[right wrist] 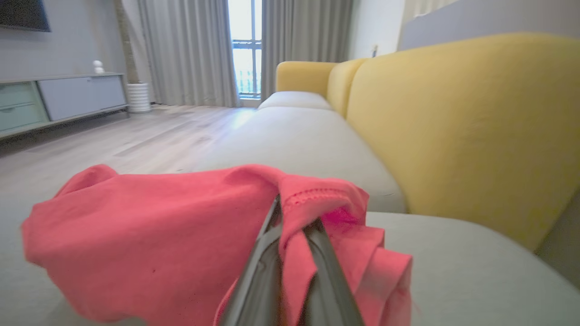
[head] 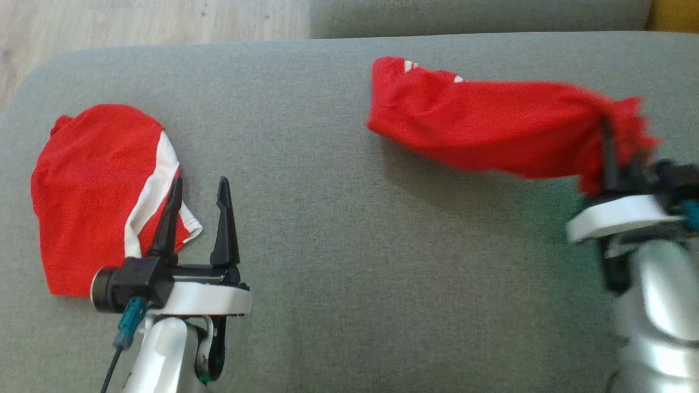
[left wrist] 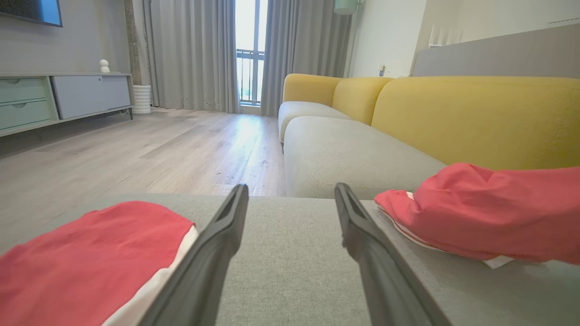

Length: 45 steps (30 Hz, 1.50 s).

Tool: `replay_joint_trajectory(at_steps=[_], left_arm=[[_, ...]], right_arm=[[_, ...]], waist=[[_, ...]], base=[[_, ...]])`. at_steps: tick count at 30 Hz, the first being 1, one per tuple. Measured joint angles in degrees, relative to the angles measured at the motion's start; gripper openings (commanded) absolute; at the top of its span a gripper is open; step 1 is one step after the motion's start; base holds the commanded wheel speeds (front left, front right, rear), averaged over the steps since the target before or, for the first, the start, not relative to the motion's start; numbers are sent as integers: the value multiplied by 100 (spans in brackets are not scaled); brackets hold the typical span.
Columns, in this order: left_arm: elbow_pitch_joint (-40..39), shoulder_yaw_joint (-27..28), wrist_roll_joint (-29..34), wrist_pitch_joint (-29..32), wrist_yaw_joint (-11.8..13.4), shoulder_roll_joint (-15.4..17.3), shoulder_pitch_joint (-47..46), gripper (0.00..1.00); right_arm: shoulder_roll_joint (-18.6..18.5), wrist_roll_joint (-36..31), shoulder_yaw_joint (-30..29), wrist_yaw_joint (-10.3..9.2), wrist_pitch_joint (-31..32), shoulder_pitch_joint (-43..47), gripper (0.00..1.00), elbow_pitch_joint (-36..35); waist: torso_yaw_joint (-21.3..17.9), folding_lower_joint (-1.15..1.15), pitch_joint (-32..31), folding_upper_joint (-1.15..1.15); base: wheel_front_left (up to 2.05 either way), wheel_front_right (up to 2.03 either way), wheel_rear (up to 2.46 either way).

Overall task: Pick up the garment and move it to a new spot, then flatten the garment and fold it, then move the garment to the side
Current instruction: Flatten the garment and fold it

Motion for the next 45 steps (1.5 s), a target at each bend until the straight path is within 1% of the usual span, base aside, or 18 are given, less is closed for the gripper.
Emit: replay_joint_trajectory(at_steps=[2, 5, 7, 11, 12, 13, 14, 16, 20, 21, 23, 28, 36, 40, 45], left_arm=[[-20, 5, -2, 0, -12, -2, 0, 100], [-38, 12, -41, 0, -14, -10, 0, 100], [-42, 26, -60, 0, -14, -11, 6, 100], [-49, 64, -64, 0, -10, -12, 63, 100], [-48, 62, -94, 0, -10, -12, 85, 100], [-47, 57, -116, 0, -10, -12, 109, 100], [-44, 51, -118, 0, -10, -13, 125, 100], [-34, 38, -118, 0, -10, -14, 127, 100], [-25, 57, -108, 0, -9, -20, 129, 100], [-25, 64, -108, 0, -9, -21, 129, 100], [-26, 69, -108, 0, -11, -21, 128, 100], [-31, 31, -107, 0, -30, -21, 128, 100], [-59, -18, -108, 0, -37, -21, 139, 100], [-68, -18, -108, 0, -59, -21, 221, 100], [-91, -33, -109, 0, -59, -21, 296, 100]], right_arm=[[-136, -245, -377, 0, 0, -17, 0, -216], [-322, -573, -671, 0, 5, -39, 0, -459], [-293, -682, -802, 0, 113, -35, 0, -542], [-7, -709, -945, 0, 347, 285, 0, -602], [57, -708, -990, 0, 364, 450, 12, -595], [107, -702, -1049, 0, 370, 639, 79, -584], [134, -677, -1109, 0, 369, 820, 100, -576], [130, -338, -1071, 0, 363, 1113, 100, -460], [140, 235, -506, 0, 202, 1429, 100, -415], [141, 293, -398, 0, 159, 1445, 100, -472], [136, 348, -193, 0, 99, 1450, 100, -702], [135, 858, 315, 0, -1, 1447, 100, -1403], [131, 1140, 1078, 0, -15, 1506, 100, -2350], [131, 1229, 1308, 0, -16, 1710, 100, -2544], [129, 1226, 1343, 0, -16, 1780, 100, -2543]], waist=[[-41, 0, -37, 0], [-76, 0, -79, 0], [-92, 0, -97, 0], [-144, 0, -103, 0], [-166, 0, -104, 0], [-192, 0, -108, 0], [-222, 0, -112, 0], [-284, 0, -128, 0], [-428, 0, -172, 0], [-466, 0, -180, 0], [-538, 0, -193, 0], [-616, 0, -219, 0], [-562, 0, -293, 0], [-540, 0, -320, 0], [-492, 0, -294, 0]], base=[[0, 0, 0], [0, 0, 0], [0, 0, 0], [0, 0, 0], [0, 0, 0], [0, 0, 0], [0, 0, 0], [0, 0, 0], [0, 0, 0], [0, 0, 0], [0, 0, 0], [0, 0, 0], [0, 0, 0], [0, 0, 0], [0, 0, 0]])
